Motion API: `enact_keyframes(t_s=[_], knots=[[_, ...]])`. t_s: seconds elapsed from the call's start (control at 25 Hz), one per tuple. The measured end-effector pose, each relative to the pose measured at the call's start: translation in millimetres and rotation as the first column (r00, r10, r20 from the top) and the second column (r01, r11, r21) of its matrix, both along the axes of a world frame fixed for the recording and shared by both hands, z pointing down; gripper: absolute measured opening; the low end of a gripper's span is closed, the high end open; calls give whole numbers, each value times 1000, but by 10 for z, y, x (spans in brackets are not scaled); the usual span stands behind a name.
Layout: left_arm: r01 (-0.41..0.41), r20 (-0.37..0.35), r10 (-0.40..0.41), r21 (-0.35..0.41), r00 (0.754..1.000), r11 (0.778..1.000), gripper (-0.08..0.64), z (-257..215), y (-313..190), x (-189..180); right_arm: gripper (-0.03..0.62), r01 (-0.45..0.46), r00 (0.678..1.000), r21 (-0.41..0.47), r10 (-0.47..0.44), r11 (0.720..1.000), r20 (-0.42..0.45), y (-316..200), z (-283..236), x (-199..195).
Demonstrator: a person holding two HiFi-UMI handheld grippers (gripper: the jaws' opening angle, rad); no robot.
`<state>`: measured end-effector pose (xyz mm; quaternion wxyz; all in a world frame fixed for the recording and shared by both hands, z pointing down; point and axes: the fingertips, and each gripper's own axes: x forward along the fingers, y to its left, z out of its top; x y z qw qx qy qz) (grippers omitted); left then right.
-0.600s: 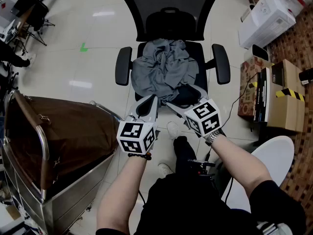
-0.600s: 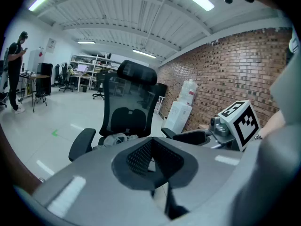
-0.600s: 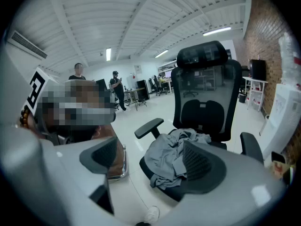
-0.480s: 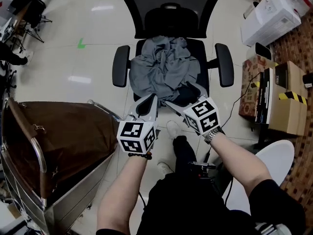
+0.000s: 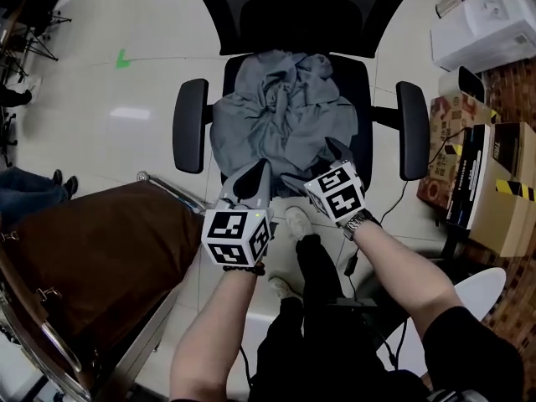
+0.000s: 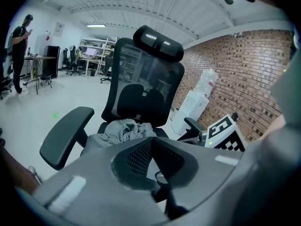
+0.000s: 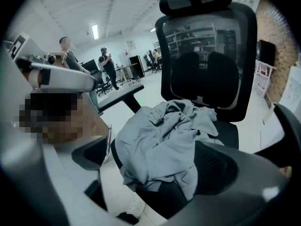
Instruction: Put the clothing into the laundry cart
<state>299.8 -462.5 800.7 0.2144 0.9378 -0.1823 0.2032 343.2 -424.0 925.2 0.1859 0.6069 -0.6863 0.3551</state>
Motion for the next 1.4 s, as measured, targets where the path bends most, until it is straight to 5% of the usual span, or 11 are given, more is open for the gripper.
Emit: enact_keyframes(t_s=[0.48,1.04,1.12,1.28,1.4], knots=[[11,32,-8,-98,999,995,2,1533,-553,218,589,26,997,-201,-41,979,-70,-536,1921,144],[10,66,-1,-137,998,991,2,2178,-643,220,575,25,960,-305,-108,952,-259,-553,2793,165],[11,68,-2,-137,998,990,2,2177,-656,218,514,12,960,-311,-98,950,-264,-557,2769,194],[6,63,2,-129,998,992,2,2068,-645,245,230,-42,967,-321,-43,946,-253,-532,2653,432],[0,62,8,-122,998,993,2,1941,-613,250,163,-56,985,-337,-3,940,-172,-521,2557,496]])
